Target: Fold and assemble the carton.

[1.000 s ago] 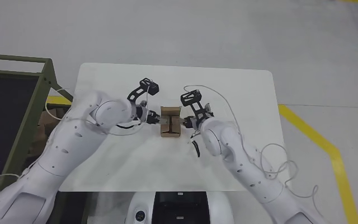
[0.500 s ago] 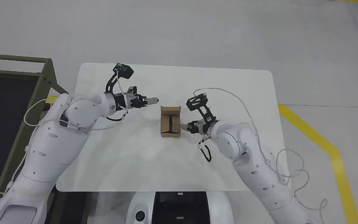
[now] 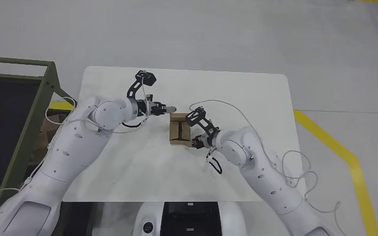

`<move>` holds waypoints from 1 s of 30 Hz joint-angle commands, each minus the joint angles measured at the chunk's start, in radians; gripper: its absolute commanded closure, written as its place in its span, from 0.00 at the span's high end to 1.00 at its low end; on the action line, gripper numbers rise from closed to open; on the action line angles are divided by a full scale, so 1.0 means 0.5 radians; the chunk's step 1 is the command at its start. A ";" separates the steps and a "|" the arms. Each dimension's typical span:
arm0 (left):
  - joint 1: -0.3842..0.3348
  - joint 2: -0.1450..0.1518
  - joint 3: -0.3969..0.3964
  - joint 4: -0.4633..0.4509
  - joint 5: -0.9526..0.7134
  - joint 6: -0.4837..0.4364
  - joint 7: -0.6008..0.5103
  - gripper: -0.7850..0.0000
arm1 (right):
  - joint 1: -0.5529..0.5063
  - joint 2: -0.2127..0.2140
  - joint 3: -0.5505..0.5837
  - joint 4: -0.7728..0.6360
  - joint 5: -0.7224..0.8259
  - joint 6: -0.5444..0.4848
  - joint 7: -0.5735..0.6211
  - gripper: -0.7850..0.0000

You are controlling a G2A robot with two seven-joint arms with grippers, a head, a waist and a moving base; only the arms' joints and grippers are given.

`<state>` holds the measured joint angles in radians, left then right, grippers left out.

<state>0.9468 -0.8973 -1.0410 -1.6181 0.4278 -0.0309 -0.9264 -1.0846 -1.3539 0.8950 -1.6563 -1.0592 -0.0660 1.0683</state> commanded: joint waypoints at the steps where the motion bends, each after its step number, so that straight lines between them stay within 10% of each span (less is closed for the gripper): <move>1: -0.021 -0.010 0.028 0.017 0.010 0.008 0.000 1.00 | 0.007 -0.002 -0.009 0.014 -0.019 0.019 -0.004 1.00; 30: -0.040 -0.056 0.127 0.036 0.118 -0.112 -0.141 1.00 | 0.035 -0.035 0.061 0.151 0.006 0.308 -0.194 1.00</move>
<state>0.9283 -0.9240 -0.9811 -1.6014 0.4860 -0.0859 -0.9950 -1.0684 -1.3713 0.9251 -1.5831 -1.0564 0.0886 0.9713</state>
